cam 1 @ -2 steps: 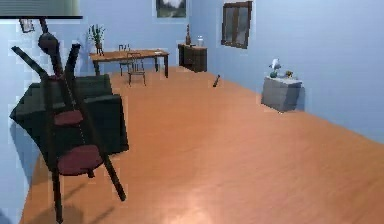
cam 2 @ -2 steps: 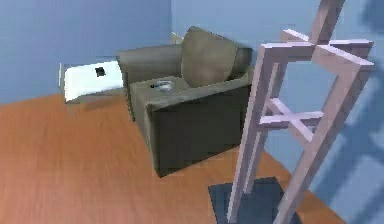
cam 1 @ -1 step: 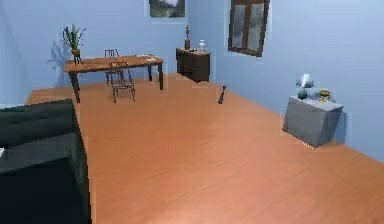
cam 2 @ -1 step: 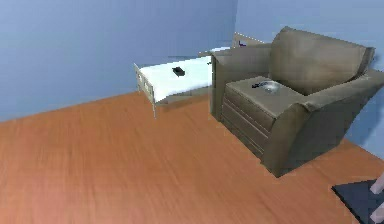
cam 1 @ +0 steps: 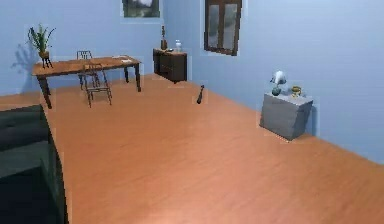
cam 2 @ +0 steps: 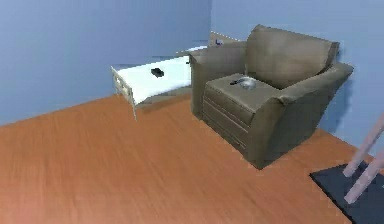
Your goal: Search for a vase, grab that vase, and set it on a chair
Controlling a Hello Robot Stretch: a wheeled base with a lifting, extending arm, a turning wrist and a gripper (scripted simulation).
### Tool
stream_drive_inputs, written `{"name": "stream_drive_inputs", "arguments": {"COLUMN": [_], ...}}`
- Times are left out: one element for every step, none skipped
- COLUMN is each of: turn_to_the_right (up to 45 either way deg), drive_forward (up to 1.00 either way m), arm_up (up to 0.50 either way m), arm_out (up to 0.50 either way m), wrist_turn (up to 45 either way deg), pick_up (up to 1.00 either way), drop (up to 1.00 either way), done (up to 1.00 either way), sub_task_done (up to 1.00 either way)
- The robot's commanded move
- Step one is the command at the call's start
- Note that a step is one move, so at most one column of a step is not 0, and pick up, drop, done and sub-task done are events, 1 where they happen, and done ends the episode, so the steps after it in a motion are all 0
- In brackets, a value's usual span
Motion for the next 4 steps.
{"name": "stream_drive_inputs", "arguments": {"turn_to_the_right": [0.0, -6.0, -3.0, 0.0], "drive_forward": [0.35, 0.0, 0.0, 1.0], "arm_up": [0.0, 0.0, 0.0, 0.0], "arm_out": [0.0, 0.0, 0.0, 0.0], "wrist_turn": [0.0, 0.0, 0.0, 0.0], "pick_up": [0.0, 0.0, 0.0, 0.0], "drop": [0.0, 0.0, 0.0, 0.0], "done": [0.0, 0.0, 0.0, 0.0], "sub_task_done": [0.0, 0.0, 0.0, 0.0]}}
